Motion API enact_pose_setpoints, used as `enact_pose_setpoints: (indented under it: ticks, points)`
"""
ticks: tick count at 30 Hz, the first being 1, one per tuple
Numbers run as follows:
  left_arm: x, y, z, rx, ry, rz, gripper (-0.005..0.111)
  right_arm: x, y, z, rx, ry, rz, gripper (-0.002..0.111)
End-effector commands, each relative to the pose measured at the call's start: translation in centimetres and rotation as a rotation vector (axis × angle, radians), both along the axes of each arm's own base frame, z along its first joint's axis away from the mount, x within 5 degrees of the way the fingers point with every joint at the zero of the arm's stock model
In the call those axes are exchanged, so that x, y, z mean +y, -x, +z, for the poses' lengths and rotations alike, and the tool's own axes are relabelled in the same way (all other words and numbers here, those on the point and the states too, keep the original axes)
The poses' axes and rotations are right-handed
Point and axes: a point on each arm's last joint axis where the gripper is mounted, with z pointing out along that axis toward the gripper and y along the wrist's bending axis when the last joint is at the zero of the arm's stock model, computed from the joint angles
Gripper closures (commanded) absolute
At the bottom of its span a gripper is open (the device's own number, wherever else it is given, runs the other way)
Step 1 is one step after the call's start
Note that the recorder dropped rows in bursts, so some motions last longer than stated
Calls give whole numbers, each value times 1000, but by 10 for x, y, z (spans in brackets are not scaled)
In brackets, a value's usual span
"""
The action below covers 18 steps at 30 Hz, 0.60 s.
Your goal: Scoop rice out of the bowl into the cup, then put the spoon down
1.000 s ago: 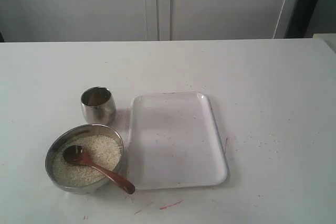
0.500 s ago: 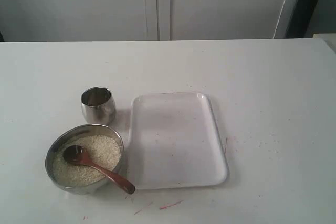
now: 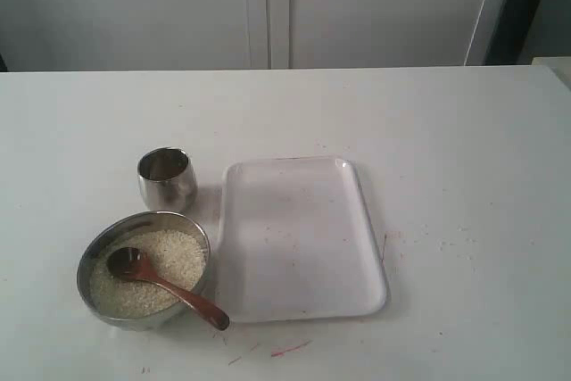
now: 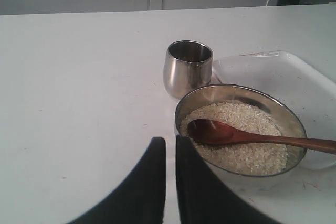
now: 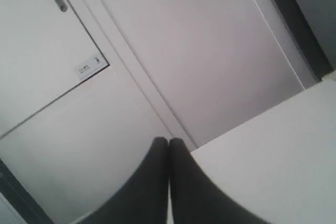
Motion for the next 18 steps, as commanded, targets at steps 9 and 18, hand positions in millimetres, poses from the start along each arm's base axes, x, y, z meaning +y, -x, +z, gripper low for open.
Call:
enact_pose_setpoints:
  ticks: [9, 18]
  points:
    - [0, 0, 2, -7, 11, -7, 92, 1, 2, 78, 444, 271, 110, 108]
    - [0, 0, 2, -7, 11, -7, 92, 22, -51, 155, 761, 649, 384, 108]
